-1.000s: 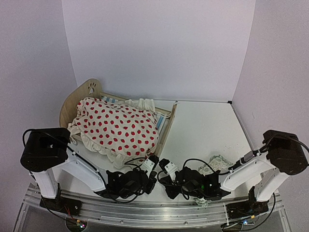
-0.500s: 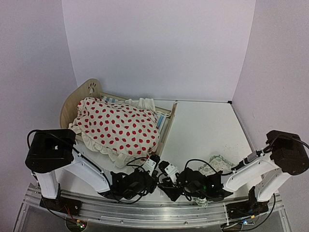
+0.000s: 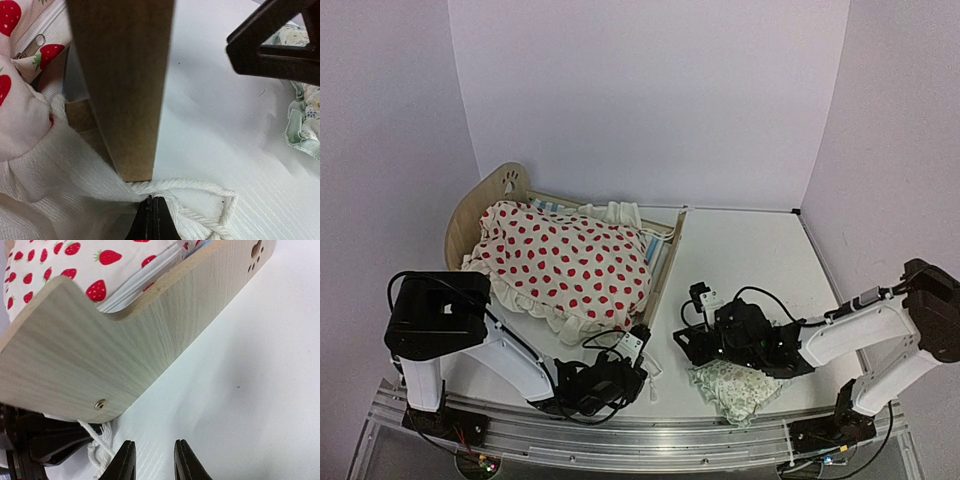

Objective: Set up the pet bed
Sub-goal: Tie the right ropes of the mattress at the bed frame.

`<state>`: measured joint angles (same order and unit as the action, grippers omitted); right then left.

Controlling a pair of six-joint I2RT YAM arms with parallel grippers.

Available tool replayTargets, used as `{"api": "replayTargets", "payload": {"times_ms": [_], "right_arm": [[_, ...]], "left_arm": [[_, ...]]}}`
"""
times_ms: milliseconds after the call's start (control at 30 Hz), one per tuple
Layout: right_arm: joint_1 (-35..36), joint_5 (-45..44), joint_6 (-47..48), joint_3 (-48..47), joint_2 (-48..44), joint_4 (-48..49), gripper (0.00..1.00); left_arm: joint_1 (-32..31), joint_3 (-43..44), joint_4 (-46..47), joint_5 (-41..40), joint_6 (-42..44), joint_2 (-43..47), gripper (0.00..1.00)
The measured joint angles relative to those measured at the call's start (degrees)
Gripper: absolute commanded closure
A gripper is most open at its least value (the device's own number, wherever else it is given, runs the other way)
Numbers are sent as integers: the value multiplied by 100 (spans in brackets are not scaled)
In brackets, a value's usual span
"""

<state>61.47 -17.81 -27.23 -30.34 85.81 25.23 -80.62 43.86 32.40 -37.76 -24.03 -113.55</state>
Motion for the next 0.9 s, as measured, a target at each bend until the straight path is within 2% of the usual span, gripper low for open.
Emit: {"api": "replayTargets", "payload": {"times_ms": [233, 400, 633, 900], "right_arm": [[-636, 1624, -451, -723, 957, -175, 77], [-748, 2382, -653, -917, 1454, -235, 74], [-750, 3036, -764, -1145, 1886, -239, 73], [-792, 3240, -845, -1205, 1962, -183, 72]], "left_arm": [[0, 2, -2, -28, 2, -24, 100], [0, 2, 5, -78, 5, -26, 100], [0, 18, 74, -144, 23, -109, 100], [4, 118, 117, -147, 40, -205, 100]]}}
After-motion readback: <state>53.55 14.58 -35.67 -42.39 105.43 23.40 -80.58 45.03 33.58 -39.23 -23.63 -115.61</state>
